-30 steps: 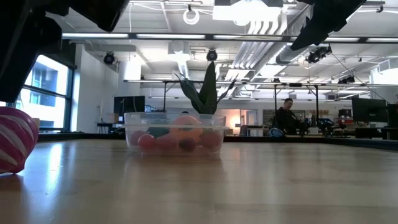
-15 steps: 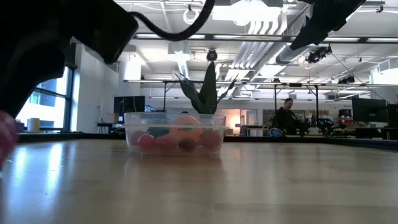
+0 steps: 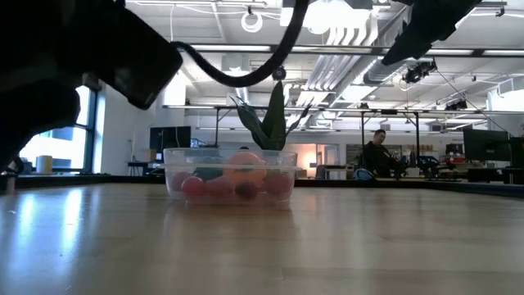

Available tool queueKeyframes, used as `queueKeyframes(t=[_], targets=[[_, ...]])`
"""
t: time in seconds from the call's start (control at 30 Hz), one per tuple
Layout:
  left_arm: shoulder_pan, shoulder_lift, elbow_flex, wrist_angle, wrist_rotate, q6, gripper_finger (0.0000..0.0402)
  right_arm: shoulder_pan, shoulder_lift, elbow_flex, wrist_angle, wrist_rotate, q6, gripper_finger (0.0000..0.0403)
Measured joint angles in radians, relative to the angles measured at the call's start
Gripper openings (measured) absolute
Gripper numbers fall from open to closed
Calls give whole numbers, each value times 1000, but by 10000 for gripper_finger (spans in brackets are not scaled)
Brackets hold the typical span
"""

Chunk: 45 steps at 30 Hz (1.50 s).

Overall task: Pick and placing Produce into tupperware
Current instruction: Put the violet onion into the transparent bin

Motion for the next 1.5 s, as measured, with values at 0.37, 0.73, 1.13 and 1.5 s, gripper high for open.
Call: queueKeyframes(t=[0.37,0.73,1.13,1.5], targets=[[0,-3,-1,-109,99,104,271,0,0,0,0,0,0,46],[-1,-3,-1,-164,151,111,271,0,0,0,0,0,0,46],[0,-3,-1,-161,228,51,271,0,0,0,0,0,0,46],[35,-3,-1,-160,67,108,271,0,0,0,0,0,0,46]])
